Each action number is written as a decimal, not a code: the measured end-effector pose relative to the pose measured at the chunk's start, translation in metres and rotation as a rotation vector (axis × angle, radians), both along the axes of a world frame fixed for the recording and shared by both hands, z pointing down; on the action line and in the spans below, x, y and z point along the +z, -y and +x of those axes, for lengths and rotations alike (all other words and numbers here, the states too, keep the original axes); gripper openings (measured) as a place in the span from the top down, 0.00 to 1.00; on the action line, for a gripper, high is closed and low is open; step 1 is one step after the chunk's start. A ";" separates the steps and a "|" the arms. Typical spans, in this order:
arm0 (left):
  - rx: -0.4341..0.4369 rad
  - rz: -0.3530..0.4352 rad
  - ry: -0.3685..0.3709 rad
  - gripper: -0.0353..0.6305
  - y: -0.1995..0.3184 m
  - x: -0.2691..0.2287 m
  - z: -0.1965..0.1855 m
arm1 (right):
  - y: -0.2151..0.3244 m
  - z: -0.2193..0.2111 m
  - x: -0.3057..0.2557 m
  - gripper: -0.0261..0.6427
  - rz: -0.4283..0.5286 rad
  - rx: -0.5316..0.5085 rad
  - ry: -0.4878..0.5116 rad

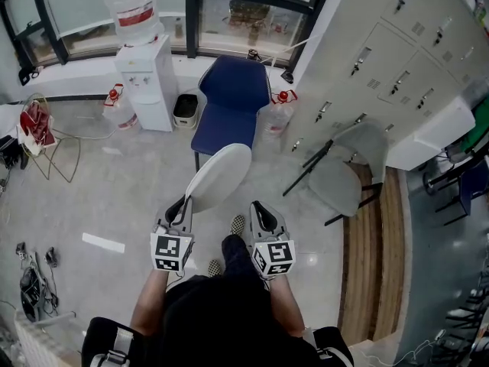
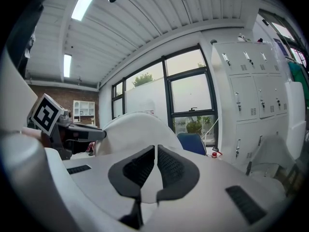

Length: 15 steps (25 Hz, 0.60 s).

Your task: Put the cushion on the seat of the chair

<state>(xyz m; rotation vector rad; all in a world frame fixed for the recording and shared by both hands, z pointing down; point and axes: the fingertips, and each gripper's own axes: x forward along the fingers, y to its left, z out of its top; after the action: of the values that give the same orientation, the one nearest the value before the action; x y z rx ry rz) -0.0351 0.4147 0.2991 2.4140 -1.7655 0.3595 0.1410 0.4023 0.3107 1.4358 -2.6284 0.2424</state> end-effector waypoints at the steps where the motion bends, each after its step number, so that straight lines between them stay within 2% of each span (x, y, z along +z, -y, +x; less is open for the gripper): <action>1: 0.000 0.000 0.000 0.90 0.006 0.000 0.000 | 0.006 -0.001 0.002 0.90 -0.002 -0.003 0.001; 15: -0.015 -0.031 0.011 0.90 0.138 0.015 -0.003 | 0.137 -0.001 0.021 0.90 -0.038 -0.021 0.001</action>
<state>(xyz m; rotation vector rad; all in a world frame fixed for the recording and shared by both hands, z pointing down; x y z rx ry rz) -0.0380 0.2762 0.3141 2.3810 -1.7675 0.3960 0.1395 0.2650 0.3316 1.3957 -2.6241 0.2889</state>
